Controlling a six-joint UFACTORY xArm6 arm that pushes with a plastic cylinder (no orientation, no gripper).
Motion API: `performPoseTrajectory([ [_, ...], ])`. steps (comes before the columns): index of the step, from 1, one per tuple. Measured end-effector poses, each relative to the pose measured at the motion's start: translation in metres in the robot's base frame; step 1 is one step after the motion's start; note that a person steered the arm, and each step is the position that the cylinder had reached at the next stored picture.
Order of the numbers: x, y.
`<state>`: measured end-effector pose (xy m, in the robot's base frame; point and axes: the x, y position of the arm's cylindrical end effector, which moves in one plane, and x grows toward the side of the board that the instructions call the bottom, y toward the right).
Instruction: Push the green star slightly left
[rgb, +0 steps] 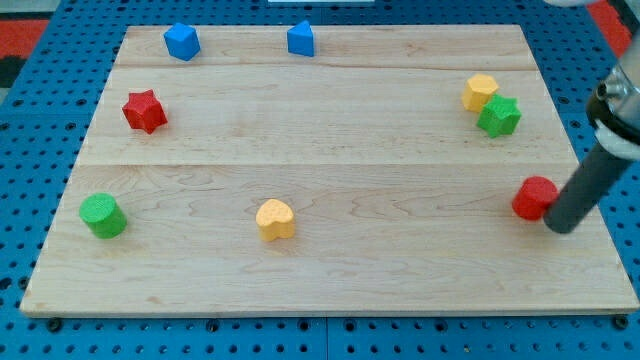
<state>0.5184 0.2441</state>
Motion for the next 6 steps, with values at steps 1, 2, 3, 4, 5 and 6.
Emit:
performPoseTrajectory([
  [1,-0.032,-0.008],
  [2,-0.052,0.0],
  [3,-0.074,0.009],
  [4,-0.137,0.086],
  [5,-0.165,0.07],
  [6,-0.163,0.018],
])
